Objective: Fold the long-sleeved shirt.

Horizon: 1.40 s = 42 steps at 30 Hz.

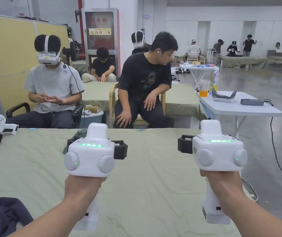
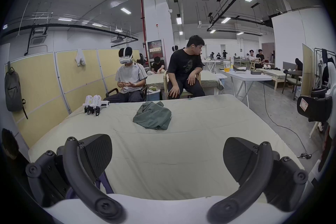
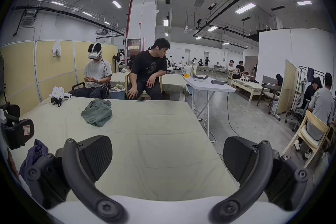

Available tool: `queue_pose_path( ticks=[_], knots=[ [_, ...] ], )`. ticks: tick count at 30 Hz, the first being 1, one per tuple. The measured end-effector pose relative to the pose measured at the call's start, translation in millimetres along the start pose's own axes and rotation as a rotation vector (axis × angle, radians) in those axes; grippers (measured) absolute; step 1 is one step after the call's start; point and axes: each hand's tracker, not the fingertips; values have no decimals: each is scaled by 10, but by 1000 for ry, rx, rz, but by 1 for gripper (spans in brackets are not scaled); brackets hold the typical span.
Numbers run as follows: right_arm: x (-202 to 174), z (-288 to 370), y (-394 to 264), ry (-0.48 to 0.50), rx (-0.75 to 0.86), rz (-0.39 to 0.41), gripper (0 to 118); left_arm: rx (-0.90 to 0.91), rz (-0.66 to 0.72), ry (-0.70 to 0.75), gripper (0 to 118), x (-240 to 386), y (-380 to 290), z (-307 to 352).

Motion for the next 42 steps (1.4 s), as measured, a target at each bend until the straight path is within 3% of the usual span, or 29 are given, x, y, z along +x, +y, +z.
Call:
queue_pose_path(
  ticks=[12, 42],
  knots=[
    [-6, -5, -1, -4, 4, -5, 118, -19, 71, -9, 118, -34, 30, -1],
    [-19, 8, -40, 37, -31, -44, 118, -21, 42, -5, 118, -38, -13, 57]
  ],
)
